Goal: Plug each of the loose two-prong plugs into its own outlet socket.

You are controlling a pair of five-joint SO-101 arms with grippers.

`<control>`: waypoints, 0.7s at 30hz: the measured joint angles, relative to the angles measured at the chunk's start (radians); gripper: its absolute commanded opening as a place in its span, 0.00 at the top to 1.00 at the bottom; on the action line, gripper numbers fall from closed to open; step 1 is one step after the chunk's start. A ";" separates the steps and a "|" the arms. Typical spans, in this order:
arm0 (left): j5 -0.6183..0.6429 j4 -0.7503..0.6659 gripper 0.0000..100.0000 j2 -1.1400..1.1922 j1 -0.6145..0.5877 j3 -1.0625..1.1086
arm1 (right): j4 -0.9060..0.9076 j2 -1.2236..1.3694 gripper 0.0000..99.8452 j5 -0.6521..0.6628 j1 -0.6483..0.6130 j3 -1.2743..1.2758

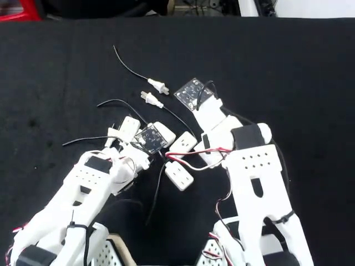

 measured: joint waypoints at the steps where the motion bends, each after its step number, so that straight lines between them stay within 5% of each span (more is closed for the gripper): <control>1: 0.000 0.002 0.97 0.000 0.000 0.000 | 0.000 0.000 0.71 0.000 0.000 0.000; 11: 0.009 0.273 0.97 -0.021 -0.018 -0.184 | 0.000 0.003 0.71 0.000 0.000 0.000; 17: -0.063 0.437 0.97 -0.075 -0.175 -0.514 | 0.000 0.003 0.71 0.000 0.000 0.000; 21: -0.157 0.425 0.97 -0.012 -0.276 -0.674 | 0.000 0.003 0.71 0.000 0.000 0.000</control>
